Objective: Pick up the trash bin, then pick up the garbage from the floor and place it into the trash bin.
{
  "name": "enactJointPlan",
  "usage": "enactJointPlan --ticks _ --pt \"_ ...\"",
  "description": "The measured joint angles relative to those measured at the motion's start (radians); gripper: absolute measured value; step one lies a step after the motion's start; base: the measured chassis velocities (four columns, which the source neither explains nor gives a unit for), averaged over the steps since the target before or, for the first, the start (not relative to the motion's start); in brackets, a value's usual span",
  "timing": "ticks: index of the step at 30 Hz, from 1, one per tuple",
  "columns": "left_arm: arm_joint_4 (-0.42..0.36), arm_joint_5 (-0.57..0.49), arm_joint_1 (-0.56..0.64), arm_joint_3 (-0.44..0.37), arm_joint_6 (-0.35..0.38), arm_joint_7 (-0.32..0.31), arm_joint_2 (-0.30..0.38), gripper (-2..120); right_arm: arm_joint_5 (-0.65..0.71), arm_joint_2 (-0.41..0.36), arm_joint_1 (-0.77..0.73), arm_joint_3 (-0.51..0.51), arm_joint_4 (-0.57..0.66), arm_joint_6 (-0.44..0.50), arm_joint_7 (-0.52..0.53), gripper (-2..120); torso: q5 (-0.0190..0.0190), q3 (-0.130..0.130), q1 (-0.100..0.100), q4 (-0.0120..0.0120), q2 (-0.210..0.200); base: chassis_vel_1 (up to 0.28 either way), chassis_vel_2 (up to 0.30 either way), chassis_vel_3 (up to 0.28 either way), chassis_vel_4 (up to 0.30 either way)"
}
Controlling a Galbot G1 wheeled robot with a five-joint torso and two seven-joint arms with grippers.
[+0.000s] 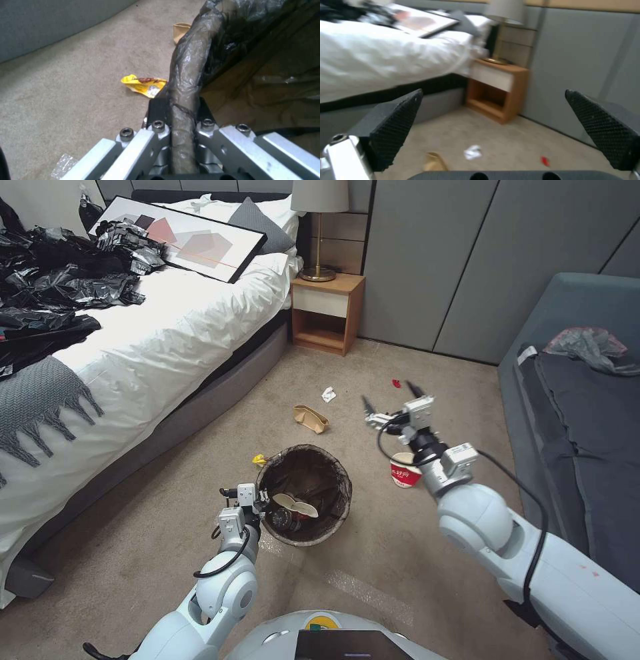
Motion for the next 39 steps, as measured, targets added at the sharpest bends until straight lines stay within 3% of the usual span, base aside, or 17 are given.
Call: enactJointPlan --ticks 5,10,15,30,39 --pt "-0.004 0.01 0.011 -0.012 -0.009 0.001 0.001 3 0.002 0.046 -0.134 0.167 0.017 -0.042 0.061 100 -0.0002 0.0 0.0 -0.0003 0.0 0.0 0.0 0.0 0.0" --pt "-0.012 0.024 0.028 -0.031 -0.015 0.001 -0.003 3 -0.034 0.111 -0.191 0.231 -0.007 -0.047 0.069 100 -0.0001 0.0 0.0 0.0009 0.0 0.0 0.0 0.0 0.0" --pt "-0.013 0.033 0.029 -0.04 -0.019 -0.001 -0.002 3 -0.103 0.189 -0.302 0.293 -0.031 -0.039 0.063 100 -0.0002 0.0 0.0 -0.0001 0.0 0.0 0.0 0.0 0.0" --pt "-0.012 0.051 0.042 -0.049 -0.03 -0.003 -0.008 3 -0.379 0.355 -0.516 0.313 -0.102 0.093 0.035 100 -0.0003 0.0 0.0 0.0 0.0 0.0 0.0 0.0 0.0" --pt "-0.013 0.054 0.042 -0.051 -0.031 -0.002 -0.01 3 -0.409 0.411 -0.542 0.314 -0.111 0.109 0.034 100 -0.0003 0.0 0.0 0.0 0.0 0.0 0.0 0.0 0.0"
